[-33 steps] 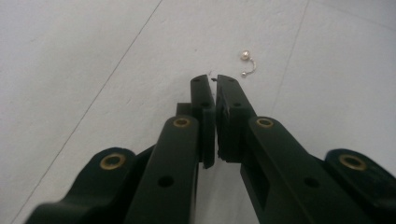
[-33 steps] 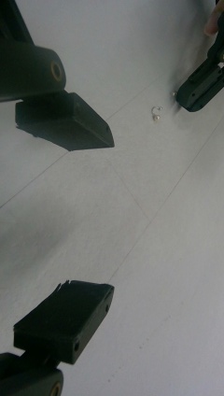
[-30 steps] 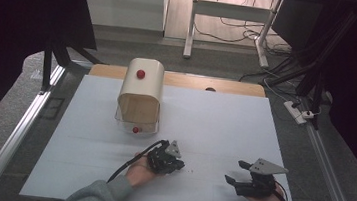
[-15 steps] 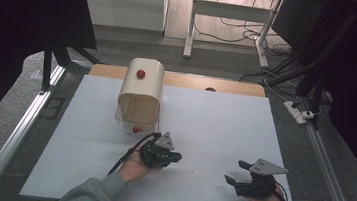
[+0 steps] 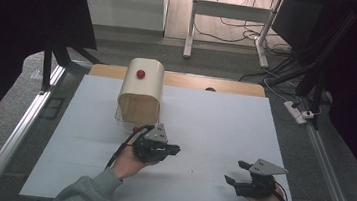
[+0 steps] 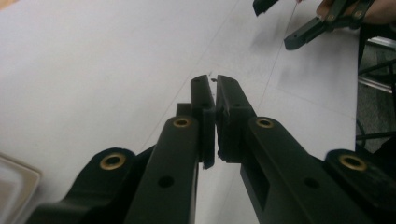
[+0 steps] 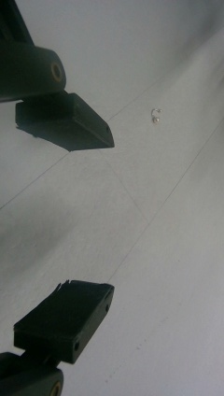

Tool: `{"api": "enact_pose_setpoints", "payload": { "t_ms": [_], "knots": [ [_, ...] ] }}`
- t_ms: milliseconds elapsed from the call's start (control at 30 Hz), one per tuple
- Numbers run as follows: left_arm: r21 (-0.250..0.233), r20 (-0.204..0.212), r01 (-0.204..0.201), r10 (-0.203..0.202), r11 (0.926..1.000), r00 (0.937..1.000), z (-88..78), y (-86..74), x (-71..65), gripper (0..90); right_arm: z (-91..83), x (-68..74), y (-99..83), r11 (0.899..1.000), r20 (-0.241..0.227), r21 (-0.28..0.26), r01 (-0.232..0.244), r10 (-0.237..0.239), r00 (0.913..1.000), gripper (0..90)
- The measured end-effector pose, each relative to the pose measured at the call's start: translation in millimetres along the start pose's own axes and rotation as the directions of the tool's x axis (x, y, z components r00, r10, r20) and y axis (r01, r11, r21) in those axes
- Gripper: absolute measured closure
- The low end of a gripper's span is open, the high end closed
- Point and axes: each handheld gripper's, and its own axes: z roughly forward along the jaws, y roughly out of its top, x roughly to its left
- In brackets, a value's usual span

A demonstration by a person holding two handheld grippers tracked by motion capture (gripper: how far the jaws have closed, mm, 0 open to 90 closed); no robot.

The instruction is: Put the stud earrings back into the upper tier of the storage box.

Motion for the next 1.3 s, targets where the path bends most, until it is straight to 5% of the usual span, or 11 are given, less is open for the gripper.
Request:
{"api": "enact_pose_setpoints", "payload": {
  "t_ms": [867,1300],
  "knots": [
    [-0.083,-0.044,-0.003,-0.001,0.9965,0.999,-44.7,12.6,9.0,85.8,-0.5,-0.2,0.2,1.0,0.012,0.002,0.002,-0.002,0.9999,23.9],
    [-0.152,-0.112,0.026,-0.043,0.9881,0.9927,-80.7,14.2,25.9,85.7,-0.8,-0.3,0.8,1.0,0.004,-0.001,0.0,0.0,1.0,23.9]
  ]
}}
